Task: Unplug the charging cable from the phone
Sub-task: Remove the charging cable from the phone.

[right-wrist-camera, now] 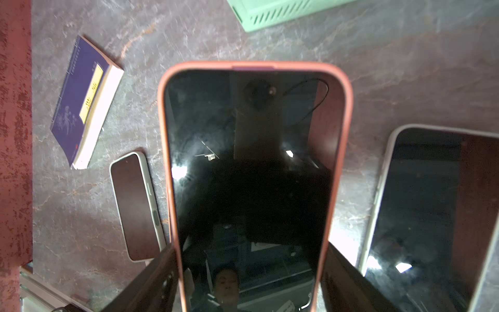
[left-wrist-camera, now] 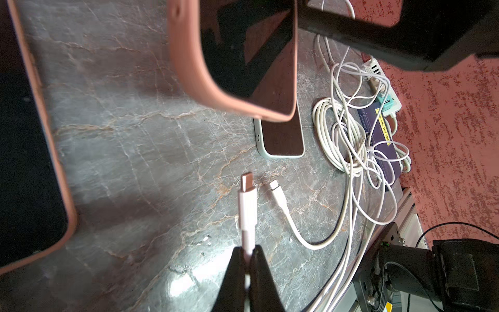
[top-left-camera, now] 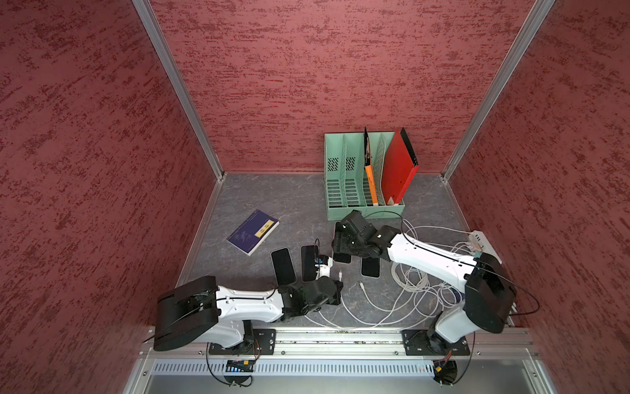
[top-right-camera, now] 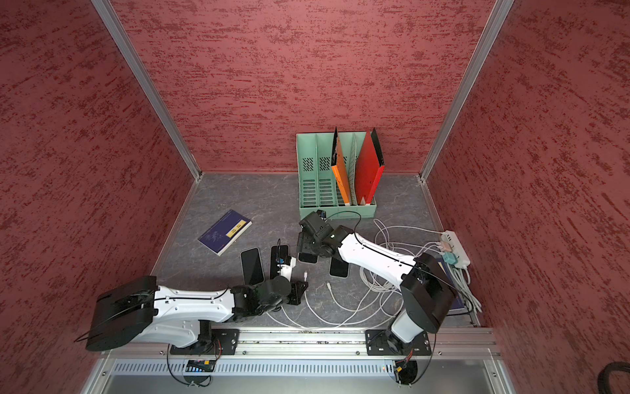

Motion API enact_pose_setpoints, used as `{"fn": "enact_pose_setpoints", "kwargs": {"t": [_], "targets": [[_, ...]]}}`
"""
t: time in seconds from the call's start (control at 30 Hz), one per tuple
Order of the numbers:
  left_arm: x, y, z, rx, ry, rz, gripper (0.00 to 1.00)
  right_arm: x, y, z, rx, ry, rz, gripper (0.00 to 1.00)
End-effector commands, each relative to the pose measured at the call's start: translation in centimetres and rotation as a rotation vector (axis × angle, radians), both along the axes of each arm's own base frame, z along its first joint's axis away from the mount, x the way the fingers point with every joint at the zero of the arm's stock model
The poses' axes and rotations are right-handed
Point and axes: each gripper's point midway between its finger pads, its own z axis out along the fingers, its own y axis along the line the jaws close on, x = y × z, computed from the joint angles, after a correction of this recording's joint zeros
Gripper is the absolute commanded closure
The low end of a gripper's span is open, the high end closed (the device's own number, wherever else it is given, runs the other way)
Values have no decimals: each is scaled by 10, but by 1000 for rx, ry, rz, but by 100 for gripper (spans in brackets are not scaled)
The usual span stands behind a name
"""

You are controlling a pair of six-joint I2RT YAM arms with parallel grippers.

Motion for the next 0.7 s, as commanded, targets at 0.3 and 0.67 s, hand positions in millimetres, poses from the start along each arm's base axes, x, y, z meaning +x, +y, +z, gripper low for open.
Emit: {"fn": "enact_pose_setpoints", "kwargs": {"t": [0.3,0.67], "targets": [[-4,47,33,67,-47,85,22,13,-40,0,-234,-16,-75,91],[20,112,70,138,-129,252,12,10,-23,-54,-401,62,6,92]]}}
